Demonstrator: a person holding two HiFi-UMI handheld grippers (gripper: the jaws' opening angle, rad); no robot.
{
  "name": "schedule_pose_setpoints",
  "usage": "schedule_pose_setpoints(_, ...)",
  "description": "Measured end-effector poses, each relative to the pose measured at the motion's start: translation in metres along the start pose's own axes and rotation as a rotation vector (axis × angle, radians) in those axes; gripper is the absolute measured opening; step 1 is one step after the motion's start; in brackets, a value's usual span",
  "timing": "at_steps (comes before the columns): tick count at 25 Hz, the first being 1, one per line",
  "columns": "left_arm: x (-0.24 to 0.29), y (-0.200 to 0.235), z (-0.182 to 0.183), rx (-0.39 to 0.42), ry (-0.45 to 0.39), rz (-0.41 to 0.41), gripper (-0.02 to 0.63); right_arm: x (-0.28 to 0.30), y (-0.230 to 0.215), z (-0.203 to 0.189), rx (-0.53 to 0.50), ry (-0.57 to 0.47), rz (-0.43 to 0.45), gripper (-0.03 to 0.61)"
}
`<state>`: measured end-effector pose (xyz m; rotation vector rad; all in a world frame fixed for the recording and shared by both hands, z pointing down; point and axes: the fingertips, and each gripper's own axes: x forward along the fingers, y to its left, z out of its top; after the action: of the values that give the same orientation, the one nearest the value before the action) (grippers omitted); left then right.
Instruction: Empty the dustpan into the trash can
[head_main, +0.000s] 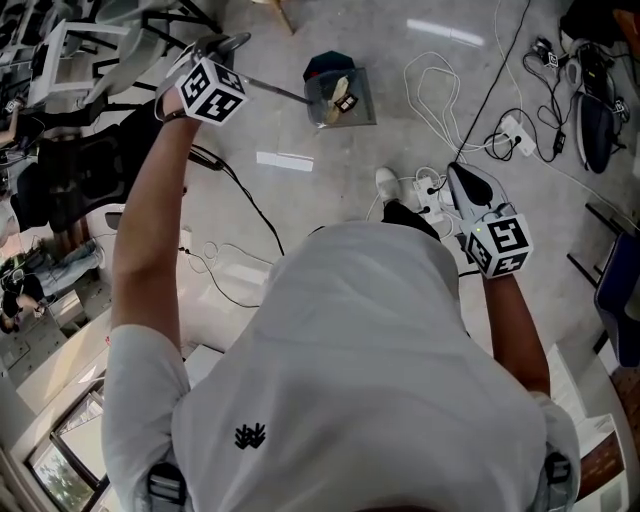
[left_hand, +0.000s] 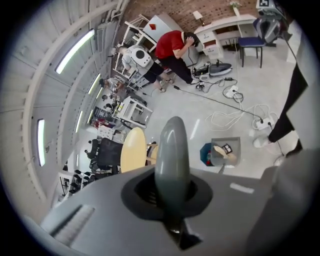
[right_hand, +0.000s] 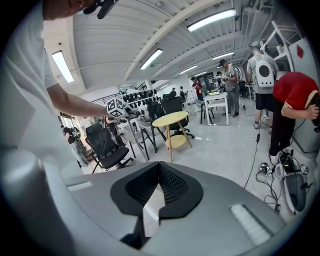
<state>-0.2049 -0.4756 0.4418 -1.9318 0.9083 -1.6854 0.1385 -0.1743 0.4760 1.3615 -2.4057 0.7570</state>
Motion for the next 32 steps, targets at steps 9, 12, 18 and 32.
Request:
schedule_pose_setpoints(9, 0.006, 0.039, -0.031, 0.012, 0.109, 0.117, 0.052, 0.01, 0.003, 0.005, -0.008, 0.004, 0.019, 0.002)
schedule_pose_setpoints(12, 0.01, 0.042, -0.036, 0.022, 0.134, 0.114, 0.052, 0.012, 0.003, 0.01, -0.012, 0.004, 0.02, 0.002)
schedule_pose_setpoints(18, 0.021, 0.044, -0.051, 0.099, 0.208, 0.103, 0.052, 0.02, 0.001, 0.016, -0.008, 0.011, 0.027, 0.001)
schedule_pose_setpoints(32, 0.078, 0.061, -0.014, 0.544, 0.367, 0.077, 0.052, 0.01, -0.01, 0.001, 0.052, 0.026, -0.003, 0.0)
